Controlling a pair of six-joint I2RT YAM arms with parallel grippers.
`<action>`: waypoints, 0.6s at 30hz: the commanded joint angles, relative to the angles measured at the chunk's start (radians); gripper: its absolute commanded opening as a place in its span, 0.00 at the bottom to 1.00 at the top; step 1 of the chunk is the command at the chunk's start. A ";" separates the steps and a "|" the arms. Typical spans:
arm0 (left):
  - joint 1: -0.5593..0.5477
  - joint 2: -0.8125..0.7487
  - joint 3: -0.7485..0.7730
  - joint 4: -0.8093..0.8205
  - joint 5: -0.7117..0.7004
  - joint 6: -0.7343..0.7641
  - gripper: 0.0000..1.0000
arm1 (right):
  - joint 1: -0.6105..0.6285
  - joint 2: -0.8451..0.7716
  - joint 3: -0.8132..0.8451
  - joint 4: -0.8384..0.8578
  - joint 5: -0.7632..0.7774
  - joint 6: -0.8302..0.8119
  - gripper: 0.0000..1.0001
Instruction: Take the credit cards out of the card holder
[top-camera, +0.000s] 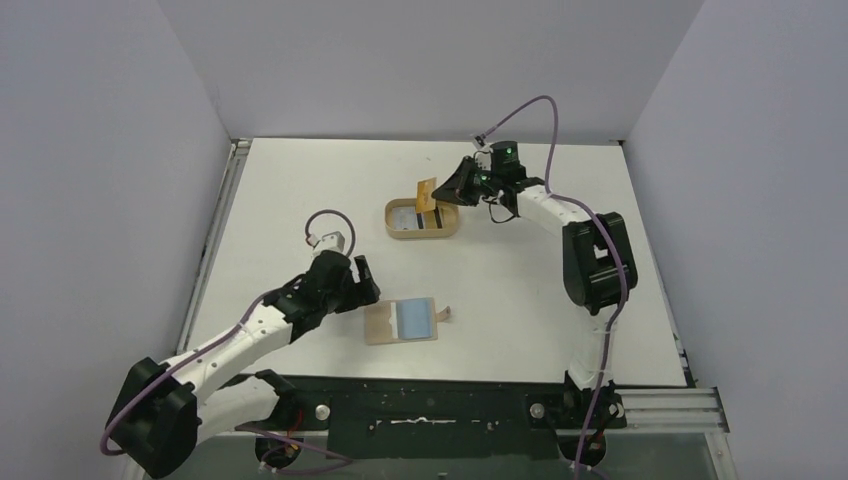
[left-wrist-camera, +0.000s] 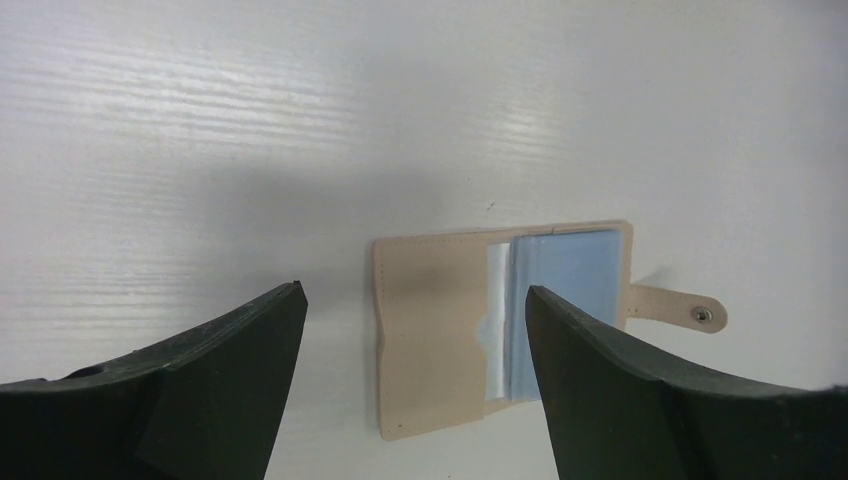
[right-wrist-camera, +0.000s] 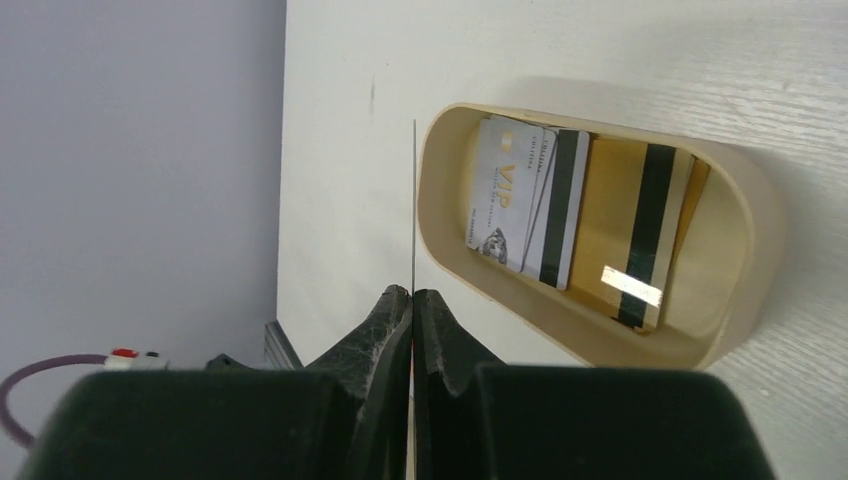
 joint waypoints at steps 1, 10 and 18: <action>0.092 -0.113 0.028 0.079 0.149 0.204 0.79 | -0.014 0.027 0.068 -0.087 -0.045 -0.071 0.00; 0.205 -0.251 -0.017 0.177 0.314 0.330 0.79 | -0.029 0.077 0.092 -0.173 -0.058 -0.155 0.00; 0.223 -0.278 -0.031 0.168 0.312 0.309 0.78 | -0.042 0.126 0.098 -0.159 -0.048 -0.172 0.00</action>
